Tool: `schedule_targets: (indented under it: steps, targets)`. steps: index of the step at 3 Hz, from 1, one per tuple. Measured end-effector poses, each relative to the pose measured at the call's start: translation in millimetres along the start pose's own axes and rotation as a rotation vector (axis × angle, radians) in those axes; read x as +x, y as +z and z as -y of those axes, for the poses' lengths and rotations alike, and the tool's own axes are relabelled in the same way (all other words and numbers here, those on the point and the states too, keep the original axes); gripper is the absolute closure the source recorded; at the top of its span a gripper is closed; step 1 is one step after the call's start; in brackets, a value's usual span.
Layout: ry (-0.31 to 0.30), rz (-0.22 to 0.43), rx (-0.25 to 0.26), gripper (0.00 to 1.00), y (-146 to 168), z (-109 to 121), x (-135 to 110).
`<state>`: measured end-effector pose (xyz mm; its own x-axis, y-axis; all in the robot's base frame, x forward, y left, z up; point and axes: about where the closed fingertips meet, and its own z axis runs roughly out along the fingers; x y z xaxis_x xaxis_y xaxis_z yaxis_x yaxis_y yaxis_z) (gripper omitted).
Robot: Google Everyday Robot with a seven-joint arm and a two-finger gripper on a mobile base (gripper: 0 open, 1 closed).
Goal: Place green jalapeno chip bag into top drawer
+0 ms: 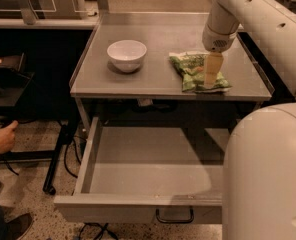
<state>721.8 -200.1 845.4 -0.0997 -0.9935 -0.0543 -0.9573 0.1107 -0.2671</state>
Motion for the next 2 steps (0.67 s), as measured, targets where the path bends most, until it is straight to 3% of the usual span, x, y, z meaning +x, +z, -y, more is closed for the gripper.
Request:
schedule_targets:
  steps: [2]
  targets:
    - [-0.001,0.003,-0.055,0.0,28.2,-18.4,-1.0]
